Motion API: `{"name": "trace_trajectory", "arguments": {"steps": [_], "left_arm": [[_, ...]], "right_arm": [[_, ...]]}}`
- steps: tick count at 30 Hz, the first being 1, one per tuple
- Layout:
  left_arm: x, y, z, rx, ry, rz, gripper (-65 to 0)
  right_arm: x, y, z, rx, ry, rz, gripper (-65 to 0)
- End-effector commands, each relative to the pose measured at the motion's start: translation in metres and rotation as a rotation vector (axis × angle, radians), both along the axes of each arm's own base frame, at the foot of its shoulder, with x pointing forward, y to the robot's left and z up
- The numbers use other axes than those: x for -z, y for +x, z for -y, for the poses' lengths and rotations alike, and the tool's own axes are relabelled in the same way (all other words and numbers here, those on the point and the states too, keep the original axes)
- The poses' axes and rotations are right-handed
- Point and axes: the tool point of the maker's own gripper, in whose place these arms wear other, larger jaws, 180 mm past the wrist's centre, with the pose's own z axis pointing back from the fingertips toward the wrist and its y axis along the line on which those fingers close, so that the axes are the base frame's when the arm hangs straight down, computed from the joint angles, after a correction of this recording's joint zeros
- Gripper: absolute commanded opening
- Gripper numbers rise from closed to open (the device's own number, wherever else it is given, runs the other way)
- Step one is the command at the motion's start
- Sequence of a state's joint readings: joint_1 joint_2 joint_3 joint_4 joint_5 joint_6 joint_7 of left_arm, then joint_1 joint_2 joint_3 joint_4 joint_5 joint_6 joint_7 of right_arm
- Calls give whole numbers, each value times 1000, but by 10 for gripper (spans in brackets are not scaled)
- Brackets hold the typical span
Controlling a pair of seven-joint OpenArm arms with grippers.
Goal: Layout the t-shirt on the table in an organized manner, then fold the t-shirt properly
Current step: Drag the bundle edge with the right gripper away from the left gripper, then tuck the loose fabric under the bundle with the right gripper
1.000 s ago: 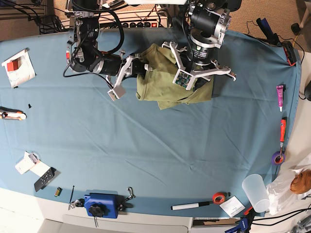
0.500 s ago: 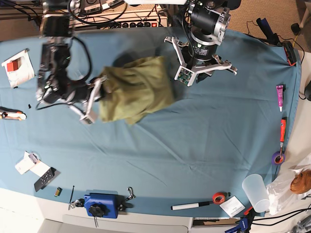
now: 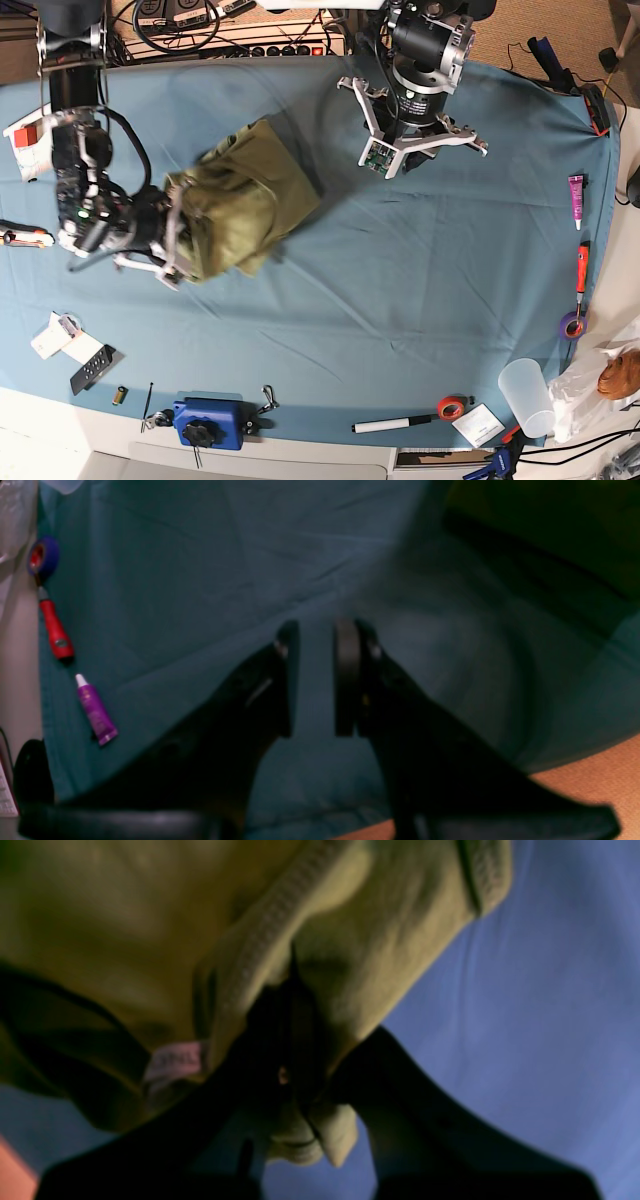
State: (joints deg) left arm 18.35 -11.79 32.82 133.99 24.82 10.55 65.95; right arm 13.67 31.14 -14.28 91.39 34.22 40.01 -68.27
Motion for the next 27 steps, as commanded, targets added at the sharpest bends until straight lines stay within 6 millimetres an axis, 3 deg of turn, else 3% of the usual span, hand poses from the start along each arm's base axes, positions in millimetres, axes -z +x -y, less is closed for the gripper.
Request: {"name": "trace_trajectory", "arguments": {"steps": [1,4,8,12,22,27], "left_arm": [[-10,4,1,-2,-17,40,-541],[-10,4,1,-2,-17,42,-541],[-12,6,2,3,-22,56,-541],[-16,8,4,10,-32,79,-540],[-16,8,4,11,-32,80,-541],[-16,8,5,11,-33,81,-540]], "right_arm": [[-16,17,-3,-17,14,68,-650],[-7,31,-15,-65,9,87,-650],[21,48,-27,-100,-67,58,-650],[33,66,-54,-149,-85,89,-650],[-11,101,-131,-222,12,217,-650],[-16,102,-147,-239,29,232,-650]]}}
